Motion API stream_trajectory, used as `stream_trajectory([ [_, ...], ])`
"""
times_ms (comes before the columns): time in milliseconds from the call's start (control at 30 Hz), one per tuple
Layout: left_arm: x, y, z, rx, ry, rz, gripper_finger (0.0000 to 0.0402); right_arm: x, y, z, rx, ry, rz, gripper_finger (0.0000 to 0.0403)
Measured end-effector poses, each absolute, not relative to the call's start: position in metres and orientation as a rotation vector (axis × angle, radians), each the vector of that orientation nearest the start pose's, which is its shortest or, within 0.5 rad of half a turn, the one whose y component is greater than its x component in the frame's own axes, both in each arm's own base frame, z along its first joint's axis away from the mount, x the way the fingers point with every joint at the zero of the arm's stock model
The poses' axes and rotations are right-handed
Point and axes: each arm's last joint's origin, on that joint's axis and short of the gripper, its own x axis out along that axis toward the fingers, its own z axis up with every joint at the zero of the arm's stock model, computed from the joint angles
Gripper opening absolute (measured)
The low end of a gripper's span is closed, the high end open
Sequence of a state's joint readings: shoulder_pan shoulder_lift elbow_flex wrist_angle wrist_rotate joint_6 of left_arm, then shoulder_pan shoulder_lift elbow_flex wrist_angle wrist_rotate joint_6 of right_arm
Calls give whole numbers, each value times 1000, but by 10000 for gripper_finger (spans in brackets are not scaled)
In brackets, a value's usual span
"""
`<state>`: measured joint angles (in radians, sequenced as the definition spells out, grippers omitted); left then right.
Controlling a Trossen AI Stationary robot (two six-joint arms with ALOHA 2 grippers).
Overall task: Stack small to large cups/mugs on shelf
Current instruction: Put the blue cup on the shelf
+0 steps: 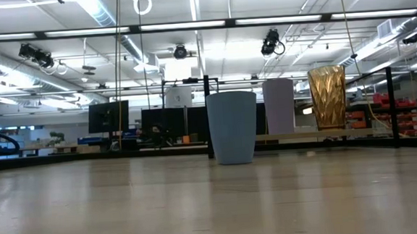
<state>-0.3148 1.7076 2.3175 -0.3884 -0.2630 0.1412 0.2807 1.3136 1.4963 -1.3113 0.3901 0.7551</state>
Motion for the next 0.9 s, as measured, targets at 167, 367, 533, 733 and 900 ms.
stream_trajectory([
  [167,254,-71,586,26,-107,71,8,217,53,377,304,957,-470,17],
  [367,227,-64,565,-39,143,320,17,217,54,377,302,956,-468,17],
  [533,216,-68,551,-43,239,463,22,218,54,377,307,947,-465,17],
  [733,218,-80,527,-99,303,539,6,220,54,378,319,925,-457,17],
  [900,245,-103,507,-114,334,334,20,221,55,379,322,918,-455,17],
])
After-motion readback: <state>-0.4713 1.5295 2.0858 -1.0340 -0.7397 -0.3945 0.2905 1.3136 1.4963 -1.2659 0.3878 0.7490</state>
